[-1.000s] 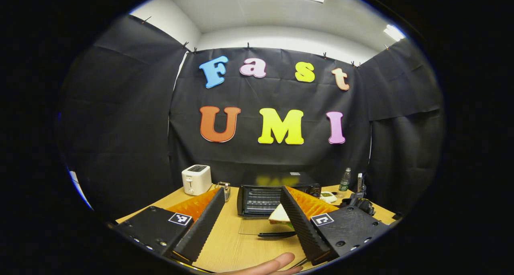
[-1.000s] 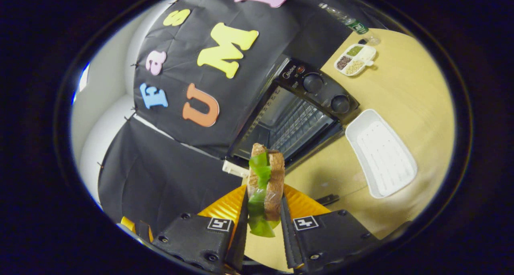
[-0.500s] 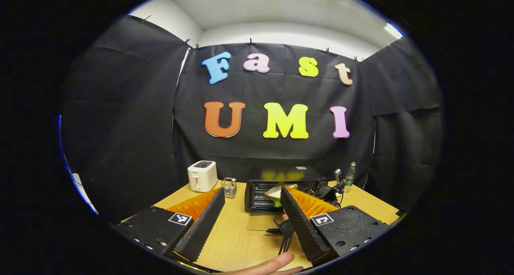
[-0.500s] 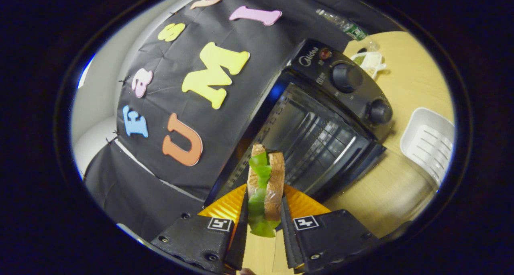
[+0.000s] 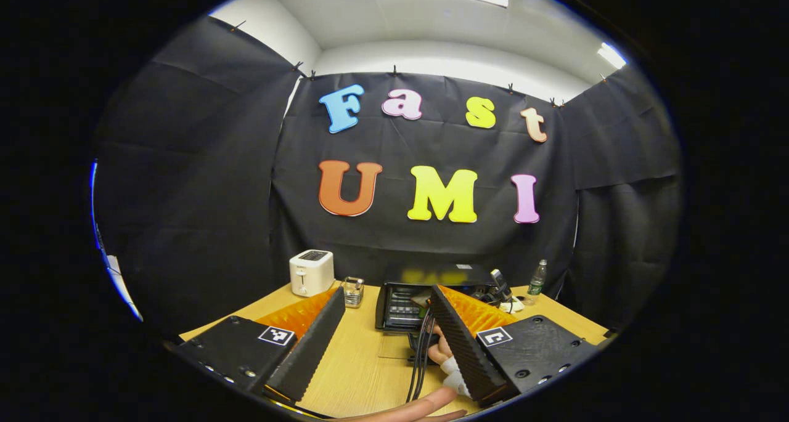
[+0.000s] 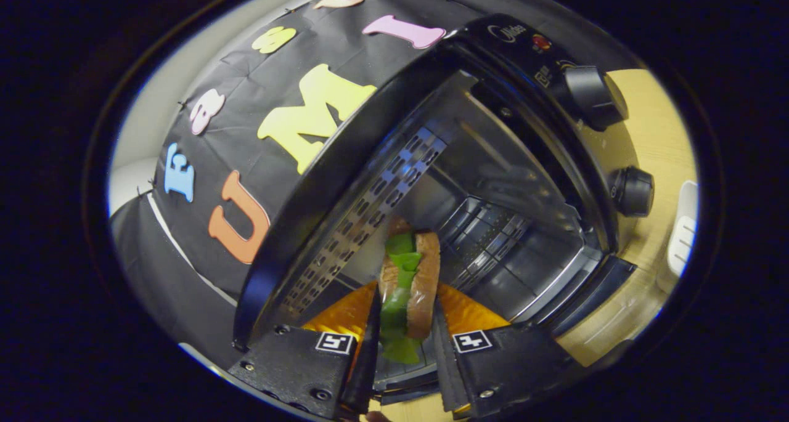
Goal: Open the electric oven with the left hand, put the food in, and close the electric oven.
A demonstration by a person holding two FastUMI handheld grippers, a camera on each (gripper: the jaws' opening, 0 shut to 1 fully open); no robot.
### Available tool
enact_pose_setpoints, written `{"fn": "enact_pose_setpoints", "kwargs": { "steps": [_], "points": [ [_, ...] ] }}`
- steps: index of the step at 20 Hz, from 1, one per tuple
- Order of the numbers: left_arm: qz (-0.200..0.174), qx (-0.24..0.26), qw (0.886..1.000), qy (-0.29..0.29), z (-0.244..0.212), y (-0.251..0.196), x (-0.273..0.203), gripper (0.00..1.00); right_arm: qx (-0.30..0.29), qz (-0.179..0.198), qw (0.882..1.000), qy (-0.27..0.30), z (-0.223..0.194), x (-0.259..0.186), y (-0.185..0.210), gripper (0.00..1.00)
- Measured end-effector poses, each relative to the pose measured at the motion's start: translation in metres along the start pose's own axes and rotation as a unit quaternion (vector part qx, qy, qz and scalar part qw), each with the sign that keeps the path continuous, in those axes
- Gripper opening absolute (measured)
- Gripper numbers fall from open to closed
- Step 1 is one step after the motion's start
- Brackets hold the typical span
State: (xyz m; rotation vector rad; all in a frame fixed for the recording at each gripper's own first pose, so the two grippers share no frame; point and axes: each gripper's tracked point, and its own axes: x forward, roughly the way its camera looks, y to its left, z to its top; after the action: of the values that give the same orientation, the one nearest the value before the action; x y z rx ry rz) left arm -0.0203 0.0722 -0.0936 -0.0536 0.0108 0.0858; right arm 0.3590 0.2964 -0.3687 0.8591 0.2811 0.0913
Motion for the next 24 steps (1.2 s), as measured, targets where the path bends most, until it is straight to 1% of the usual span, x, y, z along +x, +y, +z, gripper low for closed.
{"fn": "enact_pose_setpoints", "kwargs": {
  "steps": [2, 3, 4, 5, 6, 7, 8, 10, 11, 13, 15, 18, 20, 21, 22, 23, 24],
  "points": [
    [-0.010, -0.007, 1.000, -0.004, 0.000, -0.007, 0.000, 0.92, -0.001, -0.005, 1.000, 0.006, -0.002, -0.001, -0.002, 0.48],
    [-0.017, -0.009, 1.000, -0.005, 0.000, -0.010, -0.001, 0.92, -0.005, -0.007, 1.000, 0.007, -0.003, -0.001, -0.002, 0.38],
    [-0.022, -0.010, 1.000, -0.004, -0.001, -0.012, -0.001, 0.92, -0.012, -0.007, 1.000, 0.010, -0.003, -0.002, -0.003, 0.50],
    [-0.023, -0.009, 1.000, -0.007, 0.000, -0.011, -0.003, 0.92, -0.023, -0.015, 1.000, 0.014, -0.005, -0.003, -0.006, 0.52],
    [-0.019, -0.009, 1.000, -0.015, 0.004, -0.008, -0.002, 0.92, -0.032, -0.014, 0.999, 0.015, -0.003, -0.004, -0.007, 0.43],
    [-0.014, -0.007, 1.000, -0.023, 0.008, -0.005, -0.001, 0.92, -0.042, -0.014, 0.999, 0.017, -0.004, -0.004, -0.006, 0.63],
    [-0.012, -0.008, 1.000, -0.025, 0.009, -0.003, 0.001, 0.92, -0.051, -0.013, 0.998, 0.020, -0.004, -0.004, -0.005, 0.64],
    [-0.013, -0.016, 1.000, -0.017, 0.004, -0.006, -0.001, 0.92, -0.078, -0.023, 0.996, 0.024, -0.004, -0.007, -0.005, 0.74],
    [-0.015, -0.019, 1.000, -0.015, 0.004, -0.007, -0.003, 0.92, -0.094, -0.026, 0.995, 0.021, -0.002, -0.007, -0.004, 0.84],
    [-0.012, -0.018, 1.000, -0.013, 0.003, -0.005, -0.004, 0.92, -0.127, -0.037, 0.991, 0.018, -0.002, -0.008, -0.003, 0.99],
    [-0.012, -0.017, 1.000, -0.011, 0.000, -0.006, -0.004, 0.92, -0.162, -0.031, 0.986, 0.027, -0.006, -0.011, 0.002, 1.00],
    [-0.015, -0.018, 1.000, -0.003, -0.001, -0.009, -0.005, 0.92, -0.231, -0.039, 0.971, 0.049, -0.013, -0.011, 0.006, 1.00],
    [-0.016, -0.013, 1.000, -0.001, -0.001, -0.008, -0.007, 0.92, -0.277, -0.044, 0.957, 0.070, -0.020, -0.011, 0.006, 1.00],
    [-0.016, -0.011, 1.000, -0.001, -0.002, -0.007, -0.010, 0.92, -0.301, -0.050, 0.949, 0.087, -0.024, -0.011, 0.003, 1.00],
    [-0.016, -0.010, 1.000, -0.002, -0.001, -0.007, -0.011, 0.81, -0.317, -0.065, 0.941, 0.102, -0.027, -0.010, -0.002, 1.00],
    [-0.015, -0.010, 1.000, -0.003, -0.001, -0.006, -0.011, 0.92, -0.329, -0.071, 0.935, 0.115, -0.031, -0.012, -0.008, 1.00],
    [-0.014, -0.010, 1.000, -0.003, -0.001, -0.004, -0.010, 0.92, -0.335, -0.077, 0.931, 0.126, -0.032, -0.014, -0.011, 1.00]
  ]
}}
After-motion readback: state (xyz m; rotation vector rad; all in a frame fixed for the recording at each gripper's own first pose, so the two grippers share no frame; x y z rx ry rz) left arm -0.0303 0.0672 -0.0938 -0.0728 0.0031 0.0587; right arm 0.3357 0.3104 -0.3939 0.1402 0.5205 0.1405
